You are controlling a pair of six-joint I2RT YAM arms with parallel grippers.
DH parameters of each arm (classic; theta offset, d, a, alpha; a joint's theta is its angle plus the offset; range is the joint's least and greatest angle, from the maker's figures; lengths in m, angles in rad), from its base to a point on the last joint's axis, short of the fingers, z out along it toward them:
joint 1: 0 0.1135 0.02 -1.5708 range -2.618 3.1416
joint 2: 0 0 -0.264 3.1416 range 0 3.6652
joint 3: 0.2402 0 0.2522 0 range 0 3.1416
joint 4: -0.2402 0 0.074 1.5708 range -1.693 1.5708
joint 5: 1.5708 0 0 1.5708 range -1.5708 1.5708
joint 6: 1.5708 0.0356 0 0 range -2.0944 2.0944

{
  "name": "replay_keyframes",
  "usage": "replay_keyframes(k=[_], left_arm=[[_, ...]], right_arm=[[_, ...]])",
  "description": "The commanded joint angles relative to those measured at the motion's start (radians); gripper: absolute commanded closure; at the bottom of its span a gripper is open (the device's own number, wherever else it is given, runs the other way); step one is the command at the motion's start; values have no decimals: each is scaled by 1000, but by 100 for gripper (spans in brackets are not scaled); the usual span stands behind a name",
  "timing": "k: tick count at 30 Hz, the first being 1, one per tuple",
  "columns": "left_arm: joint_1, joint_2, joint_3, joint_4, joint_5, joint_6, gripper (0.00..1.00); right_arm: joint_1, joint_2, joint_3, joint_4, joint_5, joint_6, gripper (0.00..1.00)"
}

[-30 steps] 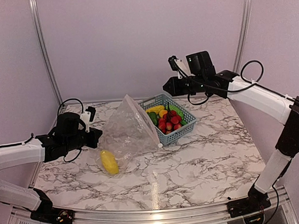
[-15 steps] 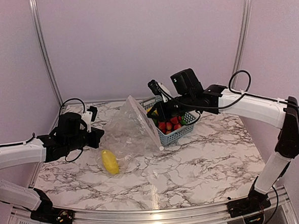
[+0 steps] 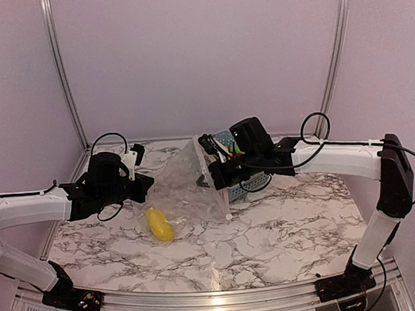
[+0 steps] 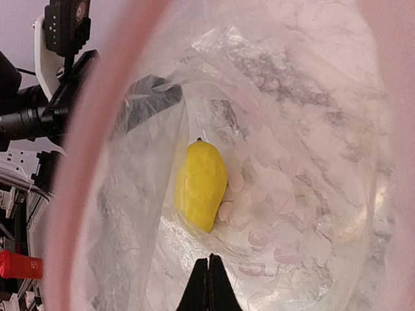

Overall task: Open the zip-top bag and remove the fake food
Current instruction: Adjust the fake fruit in the zipper food storage bag.

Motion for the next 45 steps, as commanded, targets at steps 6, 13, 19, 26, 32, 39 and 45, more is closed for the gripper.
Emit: replay_keyframes(k=[6, 13, 19, 26, 32, 39, 45], left_arm=[[-13, 26, 59, 25, 1, -63, 80], [-13, -85, 37, -59, -66, -130, 51], [-13, -204, -45, -155, -41, -258, 63], [-23, -294, -186, -192, 16, -419, 85], [-63, -263, -246, -164, 23, -496, 89], [-80, -145, -250, -69, 9, -535, 95], [-80, -87, -246, -48, -4, -548, 97]], right_arm=[[5, 23, -68, 137, -26, 98, 100], [4, 39, -84, 160, -21, 117, 100], [4, 61, -77, 160, -19, 121, 100], [4, 70, -85, 162, -14, 138, 100], [4, 79, -89, 168, -15, 150, 100], [5, 86, -92, 167, -27, 155, 100], [14, 93, -91, 167, -33, 157, 100]])
